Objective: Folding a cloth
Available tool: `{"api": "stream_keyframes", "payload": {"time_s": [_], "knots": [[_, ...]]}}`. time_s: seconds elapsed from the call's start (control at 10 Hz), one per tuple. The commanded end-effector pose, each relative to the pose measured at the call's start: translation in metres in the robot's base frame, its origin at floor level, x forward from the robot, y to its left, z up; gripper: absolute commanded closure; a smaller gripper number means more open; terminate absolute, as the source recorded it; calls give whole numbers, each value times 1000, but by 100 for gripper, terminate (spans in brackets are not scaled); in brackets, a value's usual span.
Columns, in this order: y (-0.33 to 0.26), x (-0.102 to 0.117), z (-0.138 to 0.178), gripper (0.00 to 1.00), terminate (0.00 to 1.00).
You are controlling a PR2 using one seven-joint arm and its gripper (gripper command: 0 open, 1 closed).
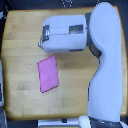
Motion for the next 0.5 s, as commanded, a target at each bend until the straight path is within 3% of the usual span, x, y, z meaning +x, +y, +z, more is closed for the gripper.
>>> {"api": "stream_keyframes", "payload": {"time_s": [0.0, 0.4], "knots": [[-99, 45, 62, 0, 0], [-189, 74, 70, 0, 0]]}}
